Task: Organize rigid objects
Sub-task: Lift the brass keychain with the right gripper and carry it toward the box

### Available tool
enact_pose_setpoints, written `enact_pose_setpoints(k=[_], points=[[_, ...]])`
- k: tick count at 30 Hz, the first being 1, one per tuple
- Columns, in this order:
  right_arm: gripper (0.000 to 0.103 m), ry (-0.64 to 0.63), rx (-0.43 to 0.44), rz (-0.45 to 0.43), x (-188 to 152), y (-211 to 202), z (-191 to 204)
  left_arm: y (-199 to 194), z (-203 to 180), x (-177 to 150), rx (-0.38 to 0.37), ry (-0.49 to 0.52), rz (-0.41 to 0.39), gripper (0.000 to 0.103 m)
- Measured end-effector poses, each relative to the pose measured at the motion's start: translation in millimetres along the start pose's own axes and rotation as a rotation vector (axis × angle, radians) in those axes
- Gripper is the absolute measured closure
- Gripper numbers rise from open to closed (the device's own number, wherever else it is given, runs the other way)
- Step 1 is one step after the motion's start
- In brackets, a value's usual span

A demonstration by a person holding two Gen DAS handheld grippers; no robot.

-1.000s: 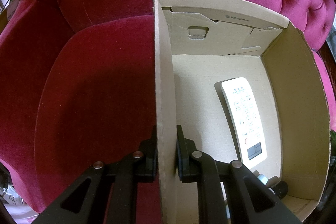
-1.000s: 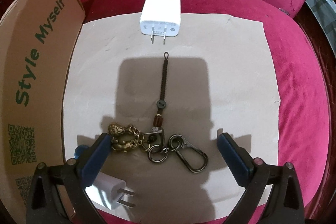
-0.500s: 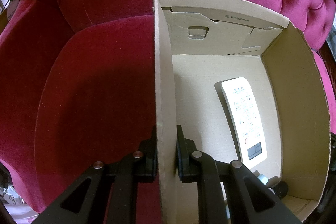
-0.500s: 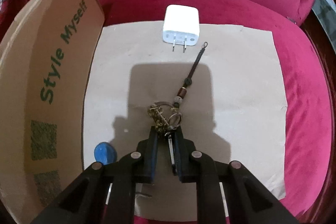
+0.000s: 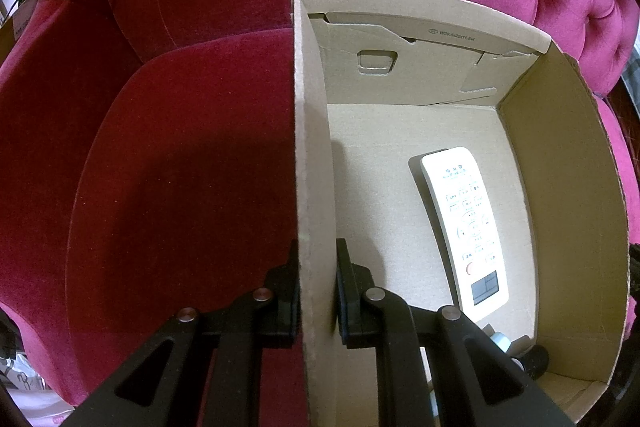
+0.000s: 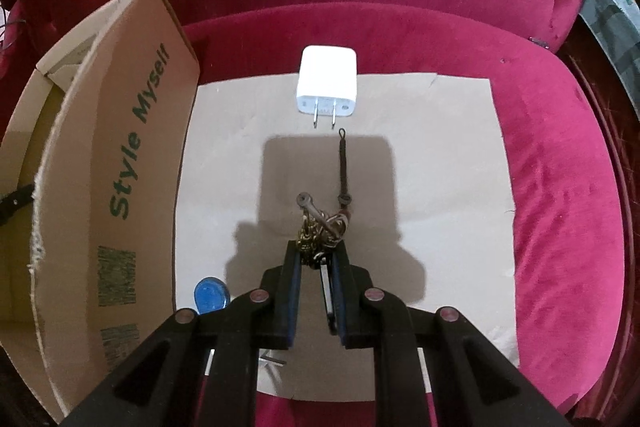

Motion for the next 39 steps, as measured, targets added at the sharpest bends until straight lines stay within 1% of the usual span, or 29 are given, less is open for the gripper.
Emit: enact_pose_setpoints(k=[4, 22, 28, 39], points=[[0.089, 0.004, 0.001, -0.017, 2.3, -10.8, 0.7, -0.1, 0.6, 0.1, -0.001, -0.001, 0.0, 0.088], [0.089, -0.024, -0.021, -0.115, 22.0, -83.5, 13.6, -0.9, 2.9, 0.2, -0.004, -0.004, -0.001, 0.088], [0.089, -0.034, -0.034, -0.142, 27.8, -97.2, 19.2, -1.3, 2.8, 0.6, -0.005, -0.003, 0.0, 0.088], [0.089, -0.068, -0.039, -0.189, 50.4, -126.3, 36.8, -1.8, 2.8, 1.4, -0.005, -0.002, 0.001, 0.088]])
Point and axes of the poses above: each gripper's, at about its wrist camera, not at the fingertips, and y roughly the way its jaws point, z to its left, x to its top, the point moved 5 cm from there along y, roughly the way its jaws point, and after that the axes turned 6 degrees about -z, right-handed, at the moved point
